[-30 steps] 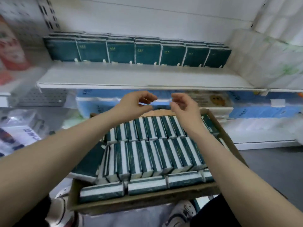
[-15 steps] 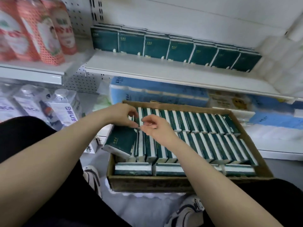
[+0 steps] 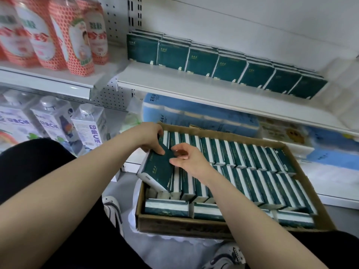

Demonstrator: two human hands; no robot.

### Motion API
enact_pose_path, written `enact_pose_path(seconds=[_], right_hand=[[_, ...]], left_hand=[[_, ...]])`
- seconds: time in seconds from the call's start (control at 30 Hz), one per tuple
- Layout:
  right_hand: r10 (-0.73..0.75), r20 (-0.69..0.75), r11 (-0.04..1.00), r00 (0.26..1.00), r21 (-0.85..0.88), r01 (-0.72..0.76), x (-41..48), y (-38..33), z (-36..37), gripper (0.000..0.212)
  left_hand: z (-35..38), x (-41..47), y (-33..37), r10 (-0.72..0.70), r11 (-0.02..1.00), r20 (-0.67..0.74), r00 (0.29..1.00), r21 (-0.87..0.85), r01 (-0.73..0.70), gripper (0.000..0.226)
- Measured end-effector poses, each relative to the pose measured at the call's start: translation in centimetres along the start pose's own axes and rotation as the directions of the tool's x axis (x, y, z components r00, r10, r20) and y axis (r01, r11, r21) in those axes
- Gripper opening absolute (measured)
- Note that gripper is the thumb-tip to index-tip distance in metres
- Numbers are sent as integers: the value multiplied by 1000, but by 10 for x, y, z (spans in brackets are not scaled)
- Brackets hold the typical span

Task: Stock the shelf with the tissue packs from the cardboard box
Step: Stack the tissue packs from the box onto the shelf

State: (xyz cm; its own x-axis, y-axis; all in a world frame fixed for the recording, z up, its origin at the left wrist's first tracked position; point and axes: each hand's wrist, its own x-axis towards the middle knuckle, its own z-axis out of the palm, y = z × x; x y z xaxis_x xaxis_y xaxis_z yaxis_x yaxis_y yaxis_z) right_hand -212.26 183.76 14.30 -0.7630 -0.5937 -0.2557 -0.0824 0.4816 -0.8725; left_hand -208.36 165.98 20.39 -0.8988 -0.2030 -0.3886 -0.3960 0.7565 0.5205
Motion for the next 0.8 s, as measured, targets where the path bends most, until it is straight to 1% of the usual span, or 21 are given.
enact_pose_path(seconds=[0.1,0.17,0.27,0.33,0.4,0.47,0.5,0.57,0.63,0.67,0.73,0.8], right_hand=[[-31,41,999,999,-12,31,2,-9,-13,32],[-45,87,999,995,12,44,5,-19,-24,27],[-84,124,995,989,57,77,15,-35,-42,37],[-101,102,993,990,72,94,25,-45,-52,38],[-116,51,990,992,86,112,36,-57,-62,35],[-149,-10,983,989,111,149,48,-71,-69,33],[-161,-45,977,986,136,166,54,-79,-72,33],[-175,-118,964,978,182,194,67,-96,-76,32],[-184,-187,947,965,231,225,80,-112,-76,31],[-183,-216,937,959,256,237,87,-120,-75,30],[-186,-259,925,948,279,258,102,-132,-71,27],[-195,-281,919,940,282,275,120,-142,-63,29]], left_hand=[[-7,7,3,72,994,-42,996,-75,-75,64],[-12,12,6,120,980,-51,992,-153,-126,65],[-25,17,13,193,930,-31,981,-312,-193,68],[-36,21,20,252,907,-56,966,-335,-256,64],[-49,23,26,305,873,-128,944,-359,-331,58],[-64,26,27,334,826,-237,912,-394,-404,53],[-72,29,26,337,812,-305,891,-384,-439,52],[-88,35,21,309,818,-439,844,-330,-471,52],[-102,42,12,232,827,-546,805,-324,-459,52],[-108,46,7,178,828,-581,794,-348,-440,53],[-117,53,-3,88,832,-604,792,-393,-392,56],[-125,62,-10,41,860,-620,784,-378,-344,61]])
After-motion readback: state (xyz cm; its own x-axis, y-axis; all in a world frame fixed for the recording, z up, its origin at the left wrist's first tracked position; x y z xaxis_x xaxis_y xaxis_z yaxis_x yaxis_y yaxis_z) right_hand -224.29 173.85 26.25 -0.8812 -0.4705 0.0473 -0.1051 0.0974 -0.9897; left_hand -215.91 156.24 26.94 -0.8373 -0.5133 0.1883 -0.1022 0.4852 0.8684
